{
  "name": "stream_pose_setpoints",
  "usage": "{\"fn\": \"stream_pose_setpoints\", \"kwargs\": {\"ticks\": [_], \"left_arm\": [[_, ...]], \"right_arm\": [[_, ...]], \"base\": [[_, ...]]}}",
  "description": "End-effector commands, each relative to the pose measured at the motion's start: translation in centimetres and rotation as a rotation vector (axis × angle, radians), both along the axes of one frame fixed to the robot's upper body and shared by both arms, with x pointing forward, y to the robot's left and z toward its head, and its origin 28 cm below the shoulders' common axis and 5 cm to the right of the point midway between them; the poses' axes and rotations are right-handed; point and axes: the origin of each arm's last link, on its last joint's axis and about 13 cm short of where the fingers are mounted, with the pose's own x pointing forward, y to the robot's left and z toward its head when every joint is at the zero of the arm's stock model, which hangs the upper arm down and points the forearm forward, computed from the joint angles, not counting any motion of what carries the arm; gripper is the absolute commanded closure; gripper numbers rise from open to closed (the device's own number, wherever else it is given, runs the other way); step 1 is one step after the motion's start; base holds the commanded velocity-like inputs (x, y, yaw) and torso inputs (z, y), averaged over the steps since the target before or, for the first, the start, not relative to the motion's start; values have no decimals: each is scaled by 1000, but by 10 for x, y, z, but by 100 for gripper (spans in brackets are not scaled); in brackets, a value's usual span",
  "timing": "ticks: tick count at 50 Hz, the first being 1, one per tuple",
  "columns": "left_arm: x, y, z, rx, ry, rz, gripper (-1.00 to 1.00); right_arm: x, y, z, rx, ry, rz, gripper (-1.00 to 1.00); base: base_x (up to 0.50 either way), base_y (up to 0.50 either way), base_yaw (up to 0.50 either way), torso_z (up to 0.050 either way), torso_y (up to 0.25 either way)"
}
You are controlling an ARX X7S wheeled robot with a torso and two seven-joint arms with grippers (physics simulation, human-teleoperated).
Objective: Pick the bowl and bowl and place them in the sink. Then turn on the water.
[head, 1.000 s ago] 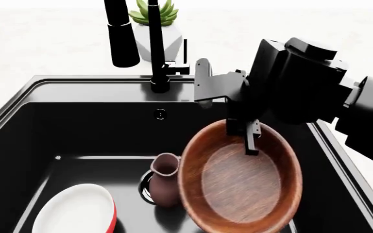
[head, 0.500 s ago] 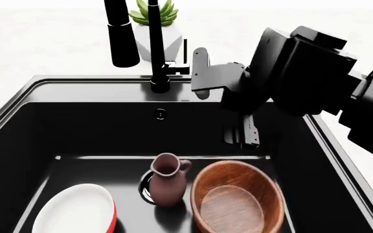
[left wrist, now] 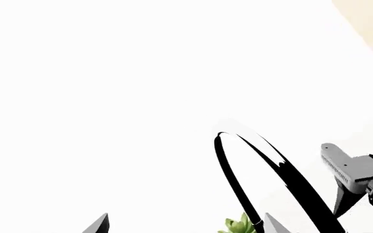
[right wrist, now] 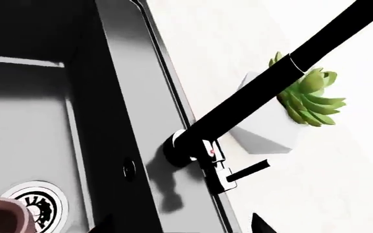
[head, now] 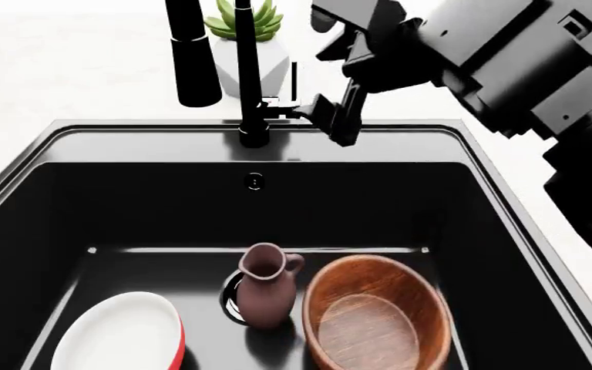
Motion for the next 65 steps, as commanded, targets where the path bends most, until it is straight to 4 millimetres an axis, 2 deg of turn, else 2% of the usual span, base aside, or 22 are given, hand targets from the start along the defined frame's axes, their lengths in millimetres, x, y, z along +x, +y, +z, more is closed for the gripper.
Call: {"fn": "stream_pose_setpoints", "kwargs": {"ticks": [1, 6, 15, 18, 25, 29, 35, 46, 65], "left_arm": [[9, -5, -4, -82, -125, 128, -100], [12, -13, -10, -127, -167, 148, -100], [22, -12, -14, -208, -261, 279, -100], [19, -14, -14, -177, -300, 301, -100], [10, -14, -8, -227, -312, 298, -100], [9, -16, -9, -235, -310, 299, -100], [6, -17, -7, -268, -316, 283, -100], [-1, -19, -5, -278, -317, 266, -100], [-3, -19, -4, -277, -329, 254, -100]], "right_arm": [[14, -2, -12, 259, -185, -120, -100], [16, 4, -17, 352, -224, -174, -100], [29, 17, -32, 477, -284, -322, -100], [32, 21, -37, 477, -277, -320, -100], [38, 35, -46, 510, -243, -372, -100], [40, 44, -41, 635, -210, -430, -100], [37, 57, -40, 683, -208, -506, -100], [36, 63, -54, 693, -173, -573, -100], [33, 70, -64, 670, -119, -584, -100]], "base": [[0, 0, 0, 0, 0], [0, 0, 0, 0, 0], [0, 0, 0, 0, 0], [0, 0, 0, 0, 0], [0, 0, 0, 0, 0], [0, 0, 0, 0, 0], [0, 0, 0, 0, 0], [0, 0, 0, 0, 0], [0, 0, 0, 0, 0]]}}
